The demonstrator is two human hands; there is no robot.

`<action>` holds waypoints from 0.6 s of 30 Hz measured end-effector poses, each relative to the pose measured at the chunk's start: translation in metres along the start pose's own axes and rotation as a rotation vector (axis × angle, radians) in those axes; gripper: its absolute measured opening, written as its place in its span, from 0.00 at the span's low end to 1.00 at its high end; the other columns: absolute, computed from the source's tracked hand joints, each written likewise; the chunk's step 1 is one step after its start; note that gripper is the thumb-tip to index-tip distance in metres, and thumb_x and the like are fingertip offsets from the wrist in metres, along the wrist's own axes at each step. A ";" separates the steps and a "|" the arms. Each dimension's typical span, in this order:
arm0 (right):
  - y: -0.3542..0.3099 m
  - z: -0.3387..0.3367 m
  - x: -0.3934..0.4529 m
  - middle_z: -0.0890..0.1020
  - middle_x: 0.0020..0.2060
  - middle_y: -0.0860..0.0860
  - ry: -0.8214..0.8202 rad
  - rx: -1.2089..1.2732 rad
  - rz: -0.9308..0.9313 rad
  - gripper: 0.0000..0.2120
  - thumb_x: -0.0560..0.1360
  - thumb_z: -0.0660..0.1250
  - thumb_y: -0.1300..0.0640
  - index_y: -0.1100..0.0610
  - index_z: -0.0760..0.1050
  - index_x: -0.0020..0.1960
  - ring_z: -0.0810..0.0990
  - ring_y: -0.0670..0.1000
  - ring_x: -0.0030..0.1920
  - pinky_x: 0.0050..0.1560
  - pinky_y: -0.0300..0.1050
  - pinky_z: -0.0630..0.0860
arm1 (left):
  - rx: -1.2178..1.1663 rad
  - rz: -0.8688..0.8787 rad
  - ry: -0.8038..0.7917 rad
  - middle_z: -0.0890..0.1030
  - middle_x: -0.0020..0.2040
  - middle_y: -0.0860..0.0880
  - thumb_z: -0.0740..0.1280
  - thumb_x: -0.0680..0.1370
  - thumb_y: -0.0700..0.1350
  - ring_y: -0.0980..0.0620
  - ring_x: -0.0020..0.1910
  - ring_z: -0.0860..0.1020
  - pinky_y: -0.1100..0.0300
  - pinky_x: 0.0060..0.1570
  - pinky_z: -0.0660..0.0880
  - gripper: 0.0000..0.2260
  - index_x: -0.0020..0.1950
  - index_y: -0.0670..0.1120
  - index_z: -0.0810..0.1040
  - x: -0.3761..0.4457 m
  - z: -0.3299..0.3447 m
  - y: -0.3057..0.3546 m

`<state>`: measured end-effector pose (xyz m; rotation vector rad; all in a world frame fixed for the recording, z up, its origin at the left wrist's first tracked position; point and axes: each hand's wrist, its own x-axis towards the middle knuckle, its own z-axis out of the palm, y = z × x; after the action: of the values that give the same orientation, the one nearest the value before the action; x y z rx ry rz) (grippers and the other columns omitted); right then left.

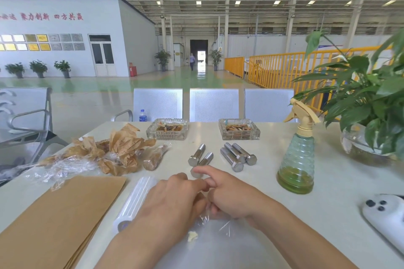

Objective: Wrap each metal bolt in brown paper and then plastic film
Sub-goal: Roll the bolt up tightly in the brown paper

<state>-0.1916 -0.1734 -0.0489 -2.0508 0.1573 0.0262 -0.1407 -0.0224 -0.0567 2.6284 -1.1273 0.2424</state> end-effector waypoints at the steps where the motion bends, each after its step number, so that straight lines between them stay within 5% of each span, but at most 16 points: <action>1: 0.003 0.000 0.001 0.83 0.54 0.50 0.035 0.014 -0.005 0.34 0.72 0.51 0.73 0.48 0.69 0.73 0.76 0.48 0.31 0.40 0.41 0.77 | 0.007 0.015 0.016 0.75 0.46 0.54 0.61 0.79 0.55 0.44 0.47 0.80 0.54 0.47 0.76 0.15 0.65 0.67 0.69 -0.001 0.000 0.000; 4: 0.010 0.000 0.002 0.85 0.42 0.47 0.154 0.107 0.031 0.30 0.70 0.53 0.72 0.48 0.77 0.62 0.76 0.48 0.31 0.38 0.43 0.79 | -0.065 -0.025 0.052 0.80 0.45 0.52 0.60 0.80 0.50 0.44 0.45 0.79 0.53 0.44 0.77 0.08 0.57 0.61 0.71 0.002 -0.001 -0.005; 10: 0.020 0.006 -0.002 0.80 0.56 0.44 0.217 0.163 -0.084 0.30 0.71 0.58 0.71 0.40 0.76 0.60 0.77 0.49 0.30 0.34 0.41 0.77 | 0.006 -0.060 0.042 0.76 0.44 0.56 0.62 0.74 0.46 0.47 0.46 0.79 0.56 0.39 0.70 0.07 0.45 0.59 0.75 0.006 0.003 -0.002; 14: 0.023 0.008 0.000 0.79 0.58 0.40 0.214 0.040 -0.171 0.32 0.69 0.60 0.68 0.36 0.73 0.61 0.77 0.48 0.31 0.34 0.40 0.74 | -0.061 -0.026 0.076 0.81 0.41 0.58 0.62 0.75 0.46 0.51 0.42 0.78 0.55 0.41 0.75 0.09 0.50 0.60 0.67 0.003 0.004 -0.007; 18: 0.025 0.010 0.003 0.79 0.60 0.38 0.218 -0.016 -0.176 0.28 0.70 0.64 0.64 0.35 0.73 0.61 0.78 0.46 0.31 0.35 0.39 0.74 | -0.268 -0.026 0.072 0.84 0.36 0.59 0.59 0.78 0.47 0.56 0.34 0.78 0.59 0.41 0.77 0.07 0.51 0.61 0.70 -0.002 -0.003 -0.013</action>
<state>-0.1915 -0.1766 -0.0755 -2.0738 0.1115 -0.3061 -0.1324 -0.0114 -0.0568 2.3780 -1.0236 0.1661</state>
